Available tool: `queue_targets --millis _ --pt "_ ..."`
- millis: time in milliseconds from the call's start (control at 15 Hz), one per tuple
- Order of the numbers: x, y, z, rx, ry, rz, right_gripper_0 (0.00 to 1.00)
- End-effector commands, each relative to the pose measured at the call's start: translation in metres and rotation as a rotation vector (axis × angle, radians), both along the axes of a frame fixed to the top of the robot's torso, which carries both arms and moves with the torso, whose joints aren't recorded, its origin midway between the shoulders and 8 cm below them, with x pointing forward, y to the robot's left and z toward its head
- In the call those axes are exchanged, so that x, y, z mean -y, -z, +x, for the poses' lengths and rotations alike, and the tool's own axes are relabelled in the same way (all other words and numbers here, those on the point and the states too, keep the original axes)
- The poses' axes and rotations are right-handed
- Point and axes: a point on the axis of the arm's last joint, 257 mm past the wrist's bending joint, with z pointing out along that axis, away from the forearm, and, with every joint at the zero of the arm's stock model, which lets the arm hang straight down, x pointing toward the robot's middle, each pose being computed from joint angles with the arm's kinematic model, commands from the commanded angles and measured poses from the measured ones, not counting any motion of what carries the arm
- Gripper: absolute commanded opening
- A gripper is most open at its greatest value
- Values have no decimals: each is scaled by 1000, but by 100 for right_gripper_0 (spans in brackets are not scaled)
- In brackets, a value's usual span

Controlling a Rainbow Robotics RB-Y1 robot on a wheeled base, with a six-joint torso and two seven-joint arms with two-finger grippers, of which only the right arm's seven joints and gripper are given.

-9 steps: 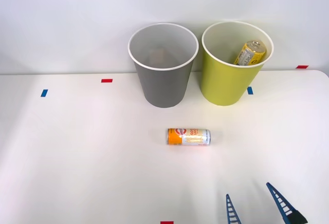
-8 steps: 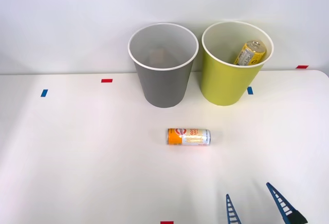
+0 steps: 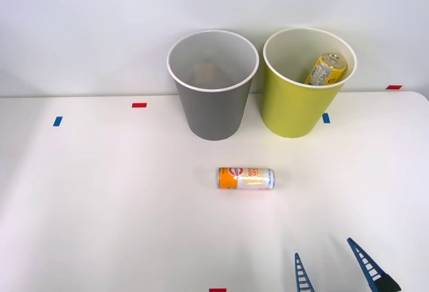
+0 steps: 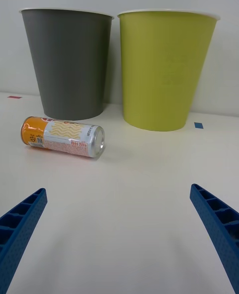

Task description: Put cans in the gray bin, plastic bottles in the light green bin

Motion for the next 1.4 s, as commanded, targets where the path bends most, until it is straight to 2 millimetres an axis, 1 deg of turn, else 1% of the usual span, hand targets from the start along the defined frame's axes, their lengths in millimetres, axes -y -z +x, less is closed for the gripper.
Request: queue_targets --millis 67,1400 --pt "0 0 0 0 0 0 100" --pt "0 0 0 0 0 0 100"
